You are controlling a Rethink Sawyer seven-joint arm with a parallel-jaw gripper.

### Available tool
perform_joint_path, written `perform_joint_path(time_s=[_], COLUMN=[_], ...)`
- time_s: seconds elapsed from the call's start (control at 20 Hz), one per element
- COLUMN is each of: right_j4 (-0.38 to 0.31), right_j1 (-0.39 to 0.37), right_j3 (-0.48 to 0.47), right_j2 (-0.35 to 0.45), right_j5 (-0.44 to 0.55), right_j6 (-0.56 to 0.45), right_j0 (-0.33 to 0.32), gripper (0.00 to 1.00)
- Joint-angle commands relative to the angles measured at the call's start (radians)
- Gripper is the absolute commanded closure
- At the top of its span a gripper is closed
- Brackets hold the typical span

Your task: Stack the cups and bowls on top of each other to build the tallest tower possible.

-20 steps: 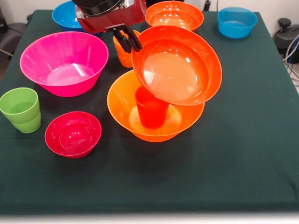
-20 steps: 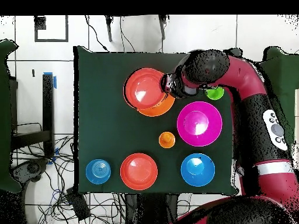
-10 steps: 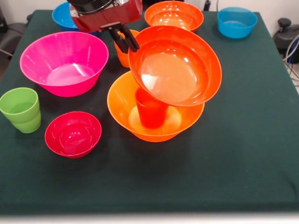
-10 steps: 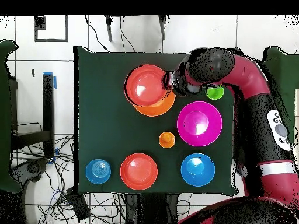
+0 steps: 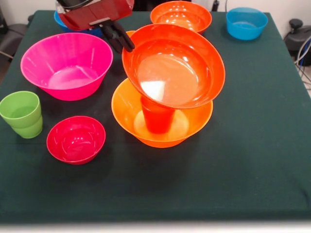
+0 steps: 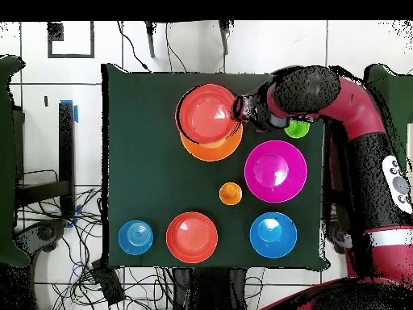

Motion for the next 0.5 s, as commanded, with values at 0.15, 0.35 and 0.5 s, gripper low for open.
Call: perform_joint_path(time_s=[0.15, 0.35, 0.5], right_j4=[-0.048, -0.055, -0.063], right_j1=[0.035, 0.041, 0.046], right_j3=[0.016, 0.017, 0.018], right_j2=[0.069, 0.078, 0.096], right_j5=[0.020, 0.012, -0.015], right_j6=[-0.385, -0.389, -0.415], right_j0=[-0.013, -0.017, -0.022], gripper=[1.00, 1.00, 1.00])
